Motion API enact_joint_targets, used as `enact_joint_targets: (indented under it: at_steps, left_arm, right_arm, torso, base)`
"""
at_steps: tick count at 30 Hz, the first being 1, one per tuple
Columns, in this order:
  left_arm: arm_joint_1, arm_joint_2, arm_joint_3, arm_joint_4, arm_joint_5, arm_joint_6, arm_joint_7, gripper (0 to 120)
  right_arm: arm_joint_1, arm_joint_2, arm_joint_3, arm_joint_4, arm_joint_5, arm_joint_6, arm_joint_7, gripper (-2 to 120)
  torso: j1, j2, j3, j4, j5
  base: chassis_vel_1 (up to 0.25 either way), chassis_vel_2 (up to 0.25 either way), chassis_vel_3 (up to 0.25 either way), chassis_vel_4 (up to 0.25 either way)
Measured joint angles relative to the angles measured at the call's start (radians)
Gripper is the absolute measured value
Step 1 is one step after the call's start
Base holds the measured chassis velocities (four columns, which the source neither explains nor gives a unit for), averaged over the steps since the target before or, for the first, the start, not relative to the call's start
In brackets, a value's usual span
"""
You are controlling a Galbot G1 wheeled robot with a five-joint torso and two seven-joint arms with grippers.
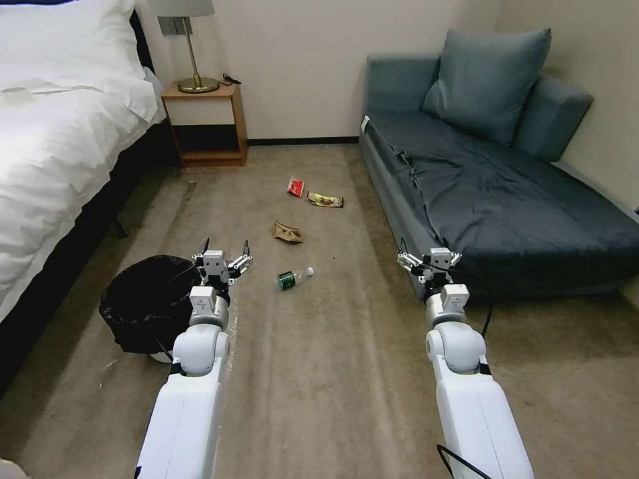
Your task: Pick up the trash bin, then pick up the garbage on the floor and place it into the trash bin.
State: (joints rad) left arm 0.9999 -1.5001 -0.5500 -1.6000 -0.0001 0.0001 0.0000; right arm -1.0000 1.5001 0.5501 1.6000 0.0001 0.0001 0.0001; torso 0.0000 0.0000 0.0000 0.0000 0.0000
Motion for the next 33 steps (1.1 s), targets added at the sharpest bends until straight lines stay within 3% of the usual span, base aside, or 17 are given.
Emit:
enact_joint_targets:
  at_steps: [24, 29, 33]
  left_arm:
    - [0.001, 0.002, -0.001, -0.002, -0.002, 0.001, 0.0, 99]
    - [0.03, 0.037, -0.018, -0.073, -0.037, 0.057, -0.008, 100]
    - [0.079, 0.099, -0.048, -0.195, -0.097, 0.157, -0.025, 100]
  right_arm:
    - [-0.027, -0.003, 0.017, 0.044, 0.013, -0.015, 0.0, 100]
    - [-0.099, -0.012, 0.068, 0.167, 0.051, -0.062, 0.0, 100]
    - [-0.167, -0.021, 0.114, 0.283, 0.085, -0.107, 0.001, 100]
  torso:
    - [0.0, 0.0, 0.0, 0.0002, 0.0001]
    - [0.0, 0.0, 0.0, -0.0006, 0.0]
    - [0.0, 0.0, 0.0, 0.0, 0.0]
  base:
    - [0.0, 0.0, 0.0, 0.0]
    - [0.0, 0.0, 0.0, 0.0]
    - [0.0, 0.0, 0.0, 0.0]
